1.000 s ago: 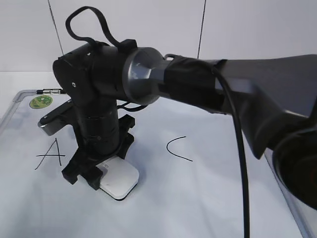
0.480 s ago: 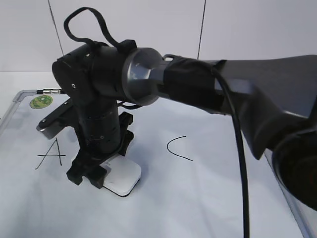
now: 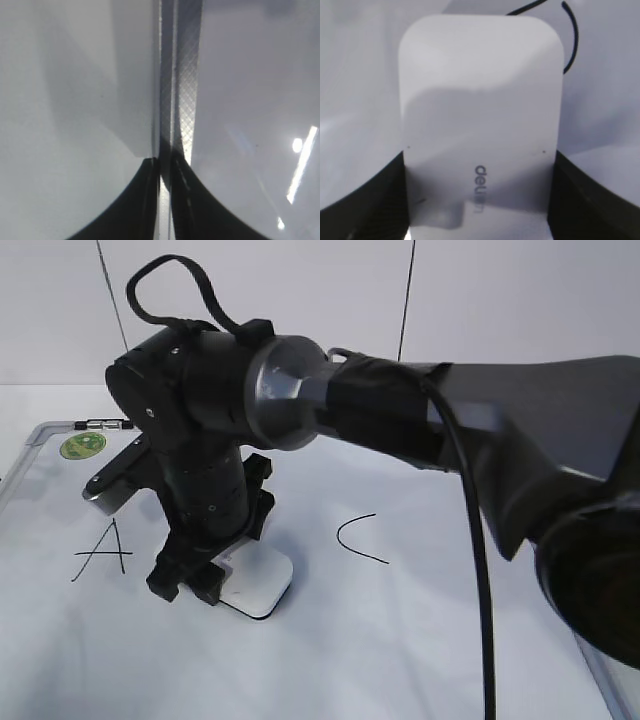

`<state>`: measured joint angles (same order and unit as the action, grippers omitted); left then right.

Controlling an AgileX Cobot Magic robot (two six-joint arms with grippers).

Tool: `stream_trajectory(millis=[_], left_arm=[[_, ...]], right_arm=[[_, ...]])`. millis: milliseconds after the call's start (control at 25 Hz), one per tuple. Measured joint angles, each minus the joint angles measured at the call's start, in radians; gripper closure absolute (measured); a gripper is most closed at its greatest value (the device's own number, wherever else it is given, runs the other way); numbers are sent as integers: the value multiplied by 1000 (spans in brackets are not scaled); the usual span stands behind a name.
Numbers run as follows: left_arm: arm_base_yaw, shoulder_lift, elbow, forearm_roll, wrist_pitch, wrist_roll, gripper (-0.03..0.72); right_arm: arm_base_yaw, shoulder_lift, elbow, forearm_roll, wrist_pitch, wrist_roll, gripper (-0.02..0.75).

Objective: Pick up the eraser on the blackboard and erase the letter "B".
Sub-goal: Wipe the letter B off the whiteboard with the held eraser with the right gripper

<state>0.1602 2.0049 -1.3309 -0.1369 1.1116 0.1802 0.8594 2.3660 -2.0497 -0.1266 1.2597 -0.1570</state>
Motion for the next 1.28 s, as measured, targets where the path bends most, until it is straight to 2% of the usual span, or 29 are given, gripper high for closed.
stream_trajectory(millis=[280, 520, 920, 1280], left_arm=[[0, 0, 0, 0, 0, 0, 621], [0, 0, 0, 0, 0, 0, 621], [0, 2, 0, 0, 0, 0, 621], [0, 2, 0, 0, 0, 0, 621]], right_arm=[[-47, 82, -158, -35, 13, 11, 223], [-84, 137, -266, -19, 24, 13, 223], [-111, 142, -274, 76, 22, 26, 223], [-80, 142, -274, 76, 9, 26, 224]])
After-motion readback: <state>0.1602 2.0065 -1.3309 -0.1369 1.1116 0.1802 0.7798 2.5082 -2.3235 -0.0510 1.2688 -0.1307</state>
